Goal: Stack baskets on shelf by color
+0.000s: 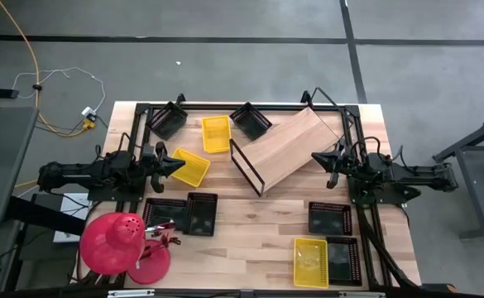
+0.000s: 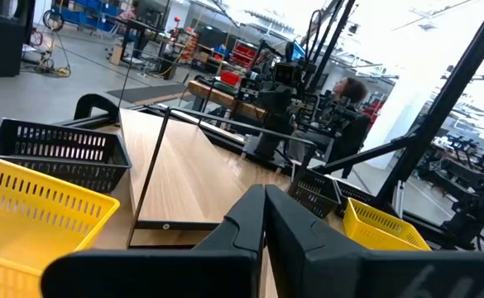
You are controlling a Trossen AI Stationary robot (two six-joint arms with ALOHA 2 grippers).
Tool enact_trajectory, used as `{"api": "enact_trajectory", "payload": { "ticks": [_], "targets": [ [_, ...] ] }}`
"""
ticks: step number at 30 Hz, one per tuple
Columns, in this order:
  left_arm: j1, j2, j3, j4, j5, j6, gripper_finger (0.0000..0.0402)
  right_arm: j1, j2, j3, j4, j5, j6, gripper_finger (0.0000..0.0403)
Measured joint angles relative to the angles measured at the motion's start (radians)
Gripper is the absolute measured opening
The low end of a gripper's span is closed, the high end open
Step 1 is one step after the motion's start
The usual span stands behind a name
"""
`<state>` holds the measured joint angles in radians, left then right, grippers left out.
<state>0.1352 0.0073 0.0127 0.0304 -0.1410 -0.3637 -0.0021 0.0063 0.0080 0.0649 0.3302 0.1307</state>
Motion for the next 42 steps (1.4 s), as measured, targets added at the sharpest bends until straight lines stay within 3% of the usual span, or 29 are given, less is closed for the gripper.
{"api": "enact_trajectory", "payload": {
  "ticks": [35,42],
  "targets": [
    [0.000,0.000,0.000,0.000,0.000,0.000,0.0001,0.000,0.000,0.000,0.000,0.000,0.000,0.0000],
    [0.000,0.000,0.000,0.030,-0.067,-0.002,0.0001,0.000,0.000,0.000,0.000,0.000,0.000,0.0000]
  ]
}}
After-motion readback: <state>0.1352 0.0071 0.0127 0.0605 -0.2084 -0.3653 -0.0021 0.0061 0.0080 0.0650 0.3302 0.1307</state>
